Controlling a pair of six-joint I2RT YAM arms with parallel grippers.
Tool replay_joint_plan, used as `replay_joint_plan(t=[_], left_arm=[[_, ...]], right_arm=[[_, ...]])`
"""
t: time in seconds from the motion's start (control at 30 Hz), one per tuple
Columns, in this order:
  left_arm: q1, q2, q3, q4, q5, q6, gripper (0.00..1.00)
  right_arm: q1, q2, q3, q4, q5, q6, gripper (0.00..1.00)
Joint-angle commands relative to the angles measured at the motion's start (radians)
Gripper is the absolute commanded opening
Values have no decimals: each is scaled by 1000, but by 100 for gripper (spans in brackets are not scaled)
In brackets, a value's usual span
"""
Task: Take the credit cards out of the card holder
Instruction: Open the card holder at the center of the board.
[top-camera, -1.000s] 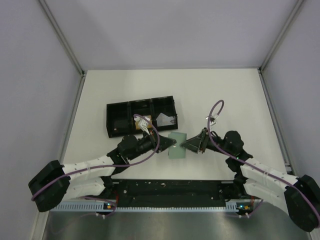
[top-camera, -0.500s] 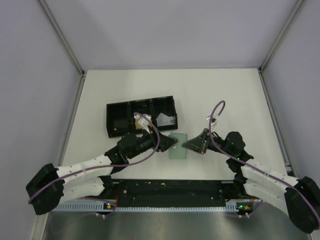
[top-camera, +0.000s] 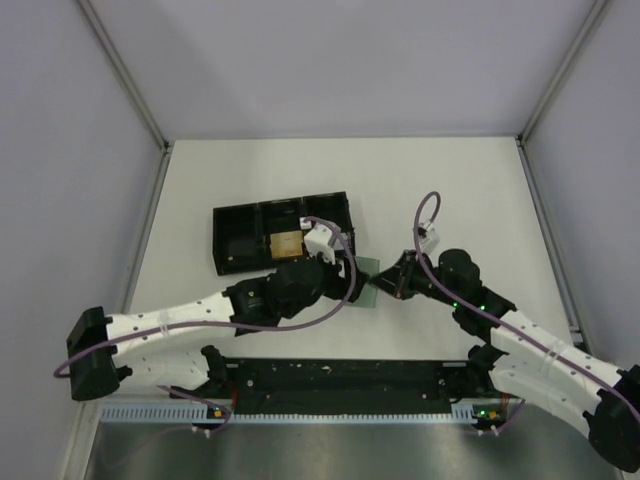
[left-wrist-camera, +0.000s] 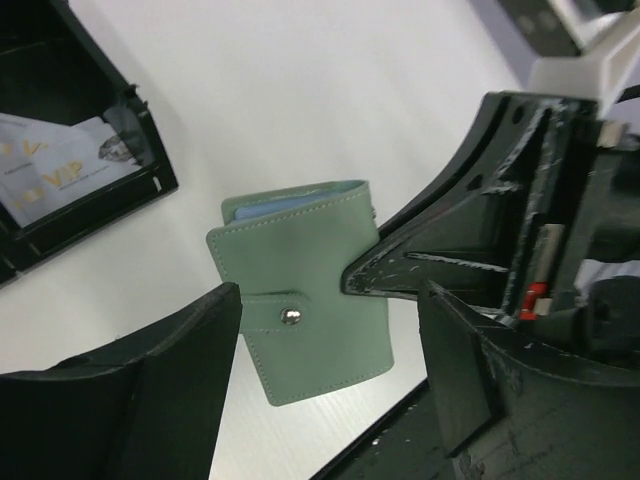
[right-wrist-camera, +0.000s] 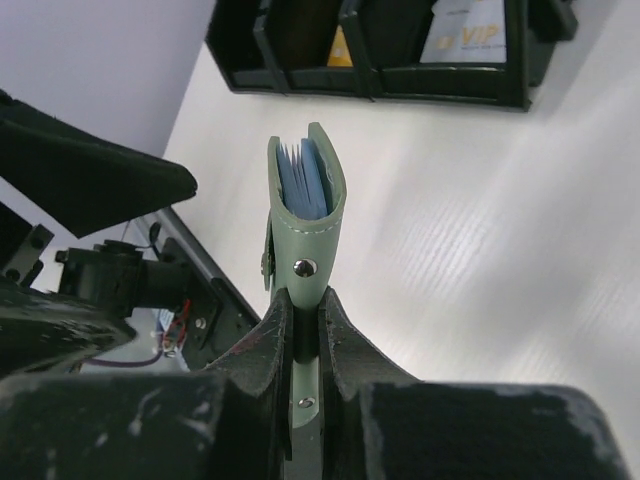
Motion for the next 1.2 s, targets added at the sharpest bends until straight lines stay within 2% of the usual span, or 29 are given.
replay_joint_plan(t=[0.0,0.3,0.53,0.73,1.17], left_arm=[[-43,93,99,-160,-147,34,74],[-49,170,113,-150,-111,-11,64],[-47,224,125,-102,-55,-24,63],[-47,261,134,-102,-66,-23,60],[-49,319,150,-179,-97,-31,45]], right_arm=[[23,-21,64,-111,102,-30,0],[37,-32,59,-103,95,-18,0],[43,-32,57,-98,93,-16,0],[52,-32,60,-94,90,-15,0],[54,-49,76,-114,95,-25,0]])
